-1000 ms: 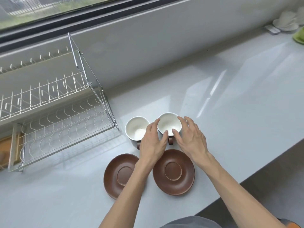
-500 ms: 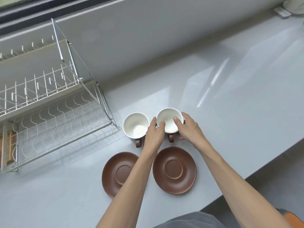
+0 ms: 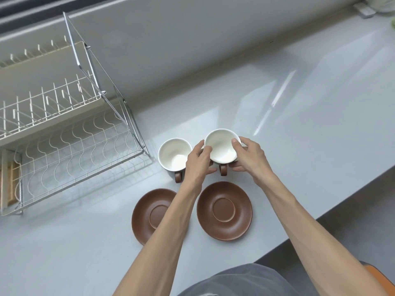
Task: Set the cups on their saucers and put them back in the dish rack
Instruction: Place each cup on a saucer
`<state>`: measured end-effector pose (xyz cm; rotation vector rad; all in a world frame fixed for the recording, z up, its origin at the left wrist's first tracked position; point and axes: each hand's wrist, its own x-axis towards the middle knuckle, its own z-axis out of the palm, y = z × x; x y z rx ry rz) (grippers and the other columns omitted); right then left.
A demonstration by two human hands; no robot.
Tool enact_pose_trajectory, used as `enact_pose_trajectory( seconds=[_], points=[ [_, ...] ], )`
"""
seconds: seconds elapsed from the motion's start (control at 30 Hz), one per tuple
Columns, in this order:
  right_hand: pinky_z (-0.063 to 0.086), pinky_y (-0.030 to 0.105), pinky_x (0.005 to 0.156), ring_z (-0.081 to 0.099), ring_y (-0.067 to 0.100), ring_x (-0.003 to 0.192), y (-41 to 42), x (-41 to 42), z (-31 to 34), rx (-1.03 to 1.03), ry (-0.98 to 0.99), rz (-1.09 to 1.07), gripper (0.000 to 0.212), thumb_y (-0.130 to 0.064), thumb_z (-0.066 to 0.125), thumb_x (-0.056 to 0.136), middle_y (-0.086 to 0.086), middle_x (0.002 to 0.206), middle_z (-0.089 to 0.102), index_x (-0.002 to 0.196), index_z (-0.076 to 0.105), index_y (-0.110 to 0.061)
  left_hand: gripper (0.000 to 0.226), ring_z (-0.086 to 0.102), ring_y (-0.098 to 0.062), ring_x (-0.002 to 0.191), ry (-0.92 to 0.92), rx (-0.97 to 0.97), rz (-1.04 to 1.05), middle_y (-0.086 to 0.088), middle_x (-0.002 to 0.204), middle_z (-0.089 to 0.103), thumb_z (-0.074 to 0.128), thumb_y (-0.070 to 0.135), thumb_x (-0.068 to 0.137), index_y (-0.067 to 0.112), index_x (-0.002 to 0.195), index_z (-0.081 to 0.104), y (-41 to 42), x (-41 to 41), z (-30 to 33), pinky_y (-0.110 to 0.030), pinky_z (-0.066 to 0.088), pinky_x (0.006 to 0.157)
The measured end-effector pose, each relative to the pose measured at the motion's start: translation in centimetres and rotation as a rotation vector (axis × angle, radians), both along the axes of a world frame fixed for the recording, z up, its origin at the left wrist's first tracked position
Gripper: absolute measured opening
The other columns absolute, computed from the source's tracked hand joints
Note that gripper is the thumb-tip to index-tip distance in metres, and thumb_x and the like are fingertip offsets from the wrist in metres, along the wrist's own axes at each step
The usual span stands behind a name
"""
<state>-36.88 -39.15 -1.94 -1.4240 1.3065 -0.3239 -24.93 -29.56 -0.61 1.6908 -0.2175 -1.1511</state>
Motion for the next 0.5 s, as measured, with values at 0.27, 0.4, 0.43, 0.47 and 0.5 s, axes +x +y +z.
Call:
enact_pose_trajectory(
  seconds=[0.27,0.4,0.43,0.47,0.5],
  points=[
    [0.065,0.041,0.067,0.076,0.024,0.08,3.2,-2.1,1.4,-0.005,-0.051,0.0,0.041,-0.047,0.05,0.095,0.01,0.106,0.071,0.129,0.059,-0.027,0.047,0.069,-0.03,0.105,0.0,-0.061,0.01,0.017,0.111,0.056,0.056,0.034,0.097,0.025,0.142,0.051,3.2,-1.4,1.3,-0.031,0.062,0.077],
    [0.065,0.04,0.068,0.075,0.022,0.083,5.9,-3.8,1.2,0.0,-0.051,0.002,0.044,-0.052,0.051,0.092,0.007,0.107,0.07,0.129,0.059,-0.03,0.047,0.072,-0.029,0.102,0.027,-0.08,-0.013,0.011,0.123,0.059,0.057,0.034,0.096,0.024,0.142,0.051,6.0,-2.3,1.0,-0.035,0.063,0.081],
    [0.065,0.04,0.068,0.075,0.022,0.082,6.6,-4.3,1.1,0.003,-0.051,0.001,0.045,-0.052,0.051,0.092,0.006,0.107,0.069,0.13,0.058,-0.029,0.046,0.074,-0.027,0.1,0.028,-0.088,-0.025,0.009,0.127,0.06,0.058,0.035,0.096,0.025,0.141,0.052,6.7,-2.6,0.7,-0.032,0.063,0.078],
    [0.065,0.04,0.068,0.075,0.022,0.081,7.2,-4.8,0.9,0.008,-0.052,0.0,0.047,-0.052,0.051,0.092,0.006,0.108,0.069,0.131,0.058,-0.028,0.045,0.076,-0.026,0.096,0.032,-0.094,-0.033,0.008,0.129,0.061,0.058,0.037,0.096,0.026,0.14,0.053,7.5,-3.0,0.6,-0.029,0.063,0.074],
    [0.065,0.04,0.067,0.076,0.021,0.079,7.8,-5.2,0.7,0.013,-0.054,-0.001,0.048,-0.052,0.052,0.092,0.006,0.108,0.069,0.133,0.057,-0.028,0.044,0.077,-0.025,0.094,0.038,-0.093,-0.036,0.007,0.129,0.062,0.058,0.038,0.096,0.028,0.138,0.054,8.2,-3.2,0.3,-0.027,0.062,0.071]
  ],
)
